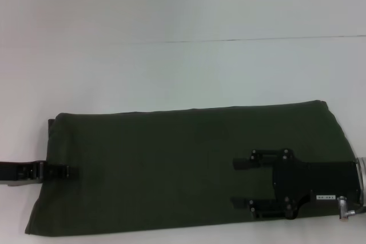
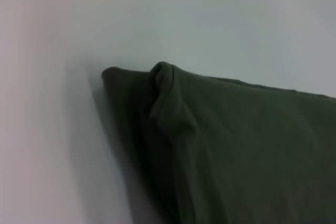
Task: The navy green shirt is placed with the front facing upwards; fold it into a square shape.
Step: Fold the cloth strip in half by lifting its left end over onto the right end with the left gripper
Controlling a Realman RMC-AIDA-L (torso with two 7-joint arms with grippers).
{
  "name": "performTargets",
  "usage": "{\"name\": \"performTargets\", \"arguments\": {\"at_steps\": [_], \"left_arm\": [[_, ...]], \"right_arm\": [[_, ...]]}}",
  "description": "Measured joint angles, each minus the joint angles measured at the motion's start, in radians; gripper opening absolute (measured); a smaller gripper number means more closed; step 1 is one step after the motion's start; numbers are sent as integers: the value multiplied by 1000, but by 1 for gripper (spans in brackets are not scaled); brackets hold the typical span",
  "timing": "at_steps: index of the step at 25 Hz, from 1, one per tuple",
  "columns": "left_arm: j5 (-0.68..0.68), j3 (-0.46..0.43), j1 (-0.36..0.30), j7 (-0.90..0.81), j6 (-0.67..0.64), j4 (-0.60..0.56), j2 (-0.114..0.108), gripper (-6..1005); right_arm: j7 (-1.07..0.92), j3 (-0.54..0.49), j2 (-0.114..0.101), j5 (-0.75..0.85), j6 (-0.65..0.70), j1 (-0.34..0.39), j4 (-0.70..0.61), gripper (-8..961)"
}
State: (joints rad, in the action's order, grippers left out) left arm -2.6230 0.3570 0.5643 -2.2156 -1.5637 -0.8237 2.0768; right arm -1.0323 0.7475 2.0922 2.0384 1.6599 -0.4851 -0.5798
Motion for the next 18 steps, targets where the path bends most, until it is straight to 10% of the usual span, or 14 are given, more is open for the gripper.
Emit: {"name": "performTargets", "arguments": {"at_steps": [4,18], "left_arm": [[0,11,3,-4,0,-3,0,713],[0,13,14,-1,10,-2,-2,76]], "right_arm": [[-1,1,0,0,0,0,0,745],[-2,-2,0,0,0,2,0,745]]}}
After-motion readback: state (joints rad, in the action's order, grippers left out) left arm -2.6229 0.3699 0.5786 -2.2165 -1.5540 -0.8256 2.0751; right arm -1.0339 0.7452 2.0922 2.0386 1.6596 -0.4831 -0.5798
